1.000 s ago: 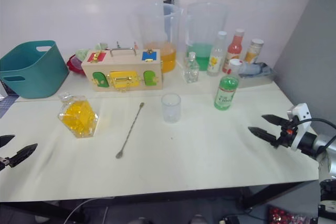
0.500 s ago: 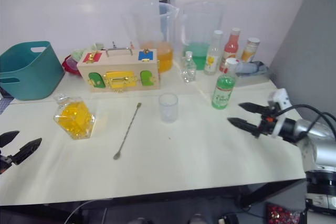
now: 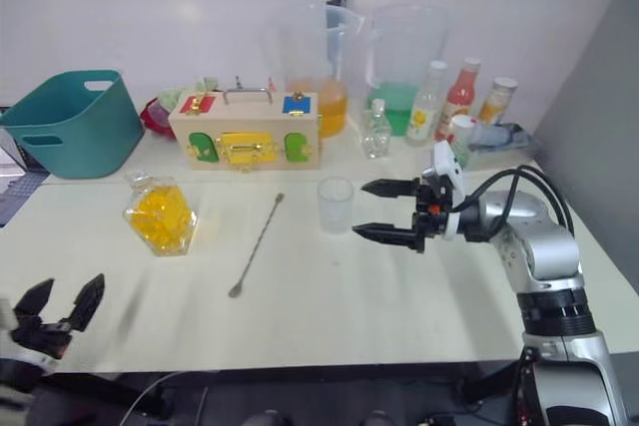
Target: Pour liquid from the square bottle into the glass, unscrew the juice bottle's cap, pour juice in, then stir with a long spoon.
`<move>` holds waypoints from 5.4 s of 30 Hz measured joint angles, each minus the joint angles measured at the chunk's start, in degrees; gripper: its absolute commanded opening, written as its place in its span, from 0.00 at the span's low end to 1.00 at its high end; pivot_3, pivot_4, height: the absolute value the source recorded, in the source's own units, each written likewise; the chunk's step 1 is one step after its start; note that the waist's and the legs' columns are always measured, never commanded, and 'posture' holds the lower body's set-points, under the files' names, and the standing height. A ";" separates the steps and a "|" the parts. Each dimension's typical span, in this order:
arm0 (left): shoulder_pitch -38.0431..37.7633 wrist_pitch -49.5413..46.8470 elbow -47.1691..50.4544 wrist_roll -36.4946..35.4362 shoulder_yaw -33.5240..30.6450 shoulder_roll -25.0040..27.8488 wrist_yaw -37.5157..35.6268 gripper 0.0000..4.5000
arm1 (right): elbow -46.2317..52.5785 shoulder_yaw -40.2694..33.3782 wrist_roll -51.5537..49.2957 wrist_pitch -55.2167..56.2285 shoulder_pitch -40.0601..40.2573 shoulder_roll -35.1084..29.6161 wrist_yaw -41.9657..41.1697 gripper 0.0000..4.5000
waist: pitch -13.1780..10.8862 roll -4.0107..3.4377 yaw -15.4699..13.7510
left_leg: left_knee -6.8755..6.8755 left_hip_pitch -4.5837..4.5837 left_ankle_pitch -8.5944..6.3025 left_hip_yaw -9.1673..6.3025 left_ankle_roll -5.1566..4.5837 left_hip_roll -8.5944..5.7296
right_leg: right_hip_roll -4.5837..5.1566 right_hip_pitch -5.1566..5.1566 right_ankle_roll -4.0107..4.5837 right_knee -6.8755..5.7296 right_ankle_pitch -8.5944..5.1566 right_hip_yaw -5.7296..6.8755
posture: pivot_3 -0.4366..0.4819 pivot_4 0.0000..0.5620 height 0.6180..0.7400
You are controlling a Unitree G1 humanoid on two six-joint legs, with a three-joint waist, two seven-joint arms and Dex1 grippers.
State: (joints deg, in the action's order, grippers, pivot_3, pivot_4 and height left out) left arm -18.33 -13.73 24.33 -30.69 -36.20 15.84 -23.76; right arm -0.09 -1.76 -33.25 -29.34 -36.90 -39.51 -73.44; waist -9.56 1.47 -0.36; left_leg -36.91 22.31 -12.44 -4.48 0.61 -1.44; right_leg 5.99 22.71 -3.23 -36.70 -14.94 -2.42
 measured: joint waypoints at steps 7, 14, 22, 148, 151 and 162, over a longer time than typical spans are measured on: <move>7.91 2.59 -3.62 5.58 6.45 -0.72 4.92 1.00 | 2.79 -0.29 -1.35 -0.85 2.26 -0.56 0.85 1.00 | 0.01 0.01 0.08 | 0.00 0.01 0.00 0.01 0.00 0.08 | -0.31 0.04 0.10 0.01 0.06 -0.02 | 0.48 0.27 1.00; 18.72 3.16 -14.07 10.41 11.52 1.69 6.81 1.00 | 6.61 -2.67 -3.49 -2.40 3.75 -0.70 4.36 1.00 | 0.00 0.02 0.17 | -0.01 0.02 0.01 0.00 0.01 0.19 | -0.48 0.05 0.16 0.01 0.10 -0.01 | 0.48 0.27 1.00; 27.51 4.80 -24.16 11.89 13.55 1.83 7.62 1.00 | 8.70 -6.39 -7.07 -4.68 3.88 -0.75 7.61 1.00 | 0.00 0.04 0.42 | -0.01 0.05 0.01 0.00 0.02 0.27 | -0.55 0.13 0.20 -0.03 0.13 -0.02 | 0.48 0.27 1.00; 48.74 2.54 -28.76 9.92 45.09 7.76 -44.38 0.62 | 23.00 8.72 -1.81 -9.92 6.69 5.96 28.67 0.67 | -0.35 0.58 0.85 | -0.91 0.71 0.11 -0.11 0.05 0.33 | -0.72 0.55 0.14 -0.33 0.61 0.03 | 0.48 0.27 1.00; 48.73 2.48 -28.72 9.93 45.10 7.76 -44.34 0.62 | 22.94 8.99 -1.44 -9.80 6.70 7.23 28.55 0.44 | -0.36 0.58 0.85 | -0.91 0.72 0.11 -0.10 0.05 0.33 | -0.72 0.55 0.14 -0.33 0.61 0.02 | 0.48 0.27 1.00; 48.71 2.50 -28.41 10.24 45.21 8.49 -44.31 0.62 | 22.30 8.55 -1.22 -9.76 6.80 8.77 28.30 0.25 | -0.36 0.58 1.11 | -0.90 0.69 0.10 -0.11 0.05 0.35 | -0.73 0.55 0.14 -0.34 0.61 0.03 | 0.48 0.27 1.00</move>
State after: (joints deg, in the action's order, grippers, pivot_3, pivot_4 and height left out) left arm 30.38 -11.23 -4.08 -20.45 9.01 24.34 -68.07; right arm 22.21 6.79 -34.47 -39.09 -30.10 -30.74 -45.13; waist -9.92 2.05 0.75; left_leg -37.81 23.00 -12.34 -4.58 0.66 -1.09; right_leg 5.25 23.27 -3.09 -37.03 -14.32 -2.39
